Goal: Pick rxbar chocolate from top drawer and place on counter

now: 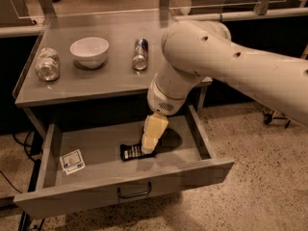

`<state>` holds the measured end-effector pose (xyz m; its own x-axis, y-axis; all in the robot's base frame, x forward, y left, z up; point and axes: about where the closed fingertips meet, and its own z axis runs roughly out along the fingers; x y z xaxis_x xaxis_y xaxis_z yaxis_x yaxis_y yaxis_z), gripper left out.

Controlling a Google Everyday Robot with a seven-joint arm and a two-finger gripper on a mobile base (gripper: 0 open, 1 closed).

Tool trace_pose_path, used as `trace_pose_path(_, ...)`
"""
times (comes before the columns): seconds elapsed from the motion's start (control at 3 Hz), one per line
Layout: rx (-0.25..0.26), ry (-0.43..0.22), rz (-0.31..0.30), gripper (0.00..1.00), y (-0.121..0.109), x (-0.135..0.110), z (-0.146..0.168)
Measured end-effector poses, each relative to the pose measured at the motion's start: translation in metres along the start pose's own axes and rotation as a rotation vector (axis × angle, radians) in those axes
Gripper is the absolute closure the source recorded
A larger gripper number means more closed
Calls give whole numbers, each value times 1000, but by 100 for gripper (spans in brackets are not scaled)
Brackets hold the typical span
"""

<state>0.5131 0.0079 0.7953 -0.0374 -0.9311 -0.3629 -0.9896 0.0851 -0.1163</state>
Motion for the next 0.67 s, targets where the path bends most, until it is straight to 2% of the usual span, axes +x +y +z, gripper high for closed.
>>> trace_pose_path(0.67,-58,15,-12,0,-2,3,56)
